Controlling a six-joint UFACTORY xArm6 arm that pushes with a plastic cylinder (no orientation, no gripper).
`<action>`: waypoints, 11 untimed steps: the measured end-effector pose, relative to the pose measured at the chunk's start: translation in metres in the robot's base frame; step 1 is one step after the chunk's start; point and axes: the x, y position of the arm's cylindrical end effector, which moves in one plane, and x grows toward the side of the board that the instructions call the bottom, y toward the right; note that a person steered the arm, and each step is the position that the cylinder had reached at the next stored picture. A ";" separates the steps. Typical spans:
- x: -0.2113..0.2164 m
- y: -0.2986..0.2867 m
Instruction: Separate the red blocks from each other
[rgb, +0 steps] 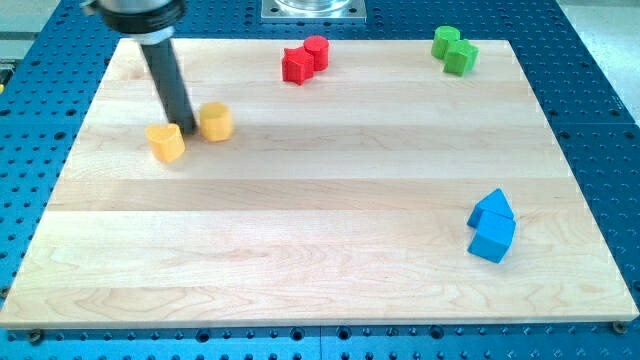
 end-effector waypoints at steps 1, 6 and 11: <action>-0.079 0.008; -0.102 0.199; -0.089 0.135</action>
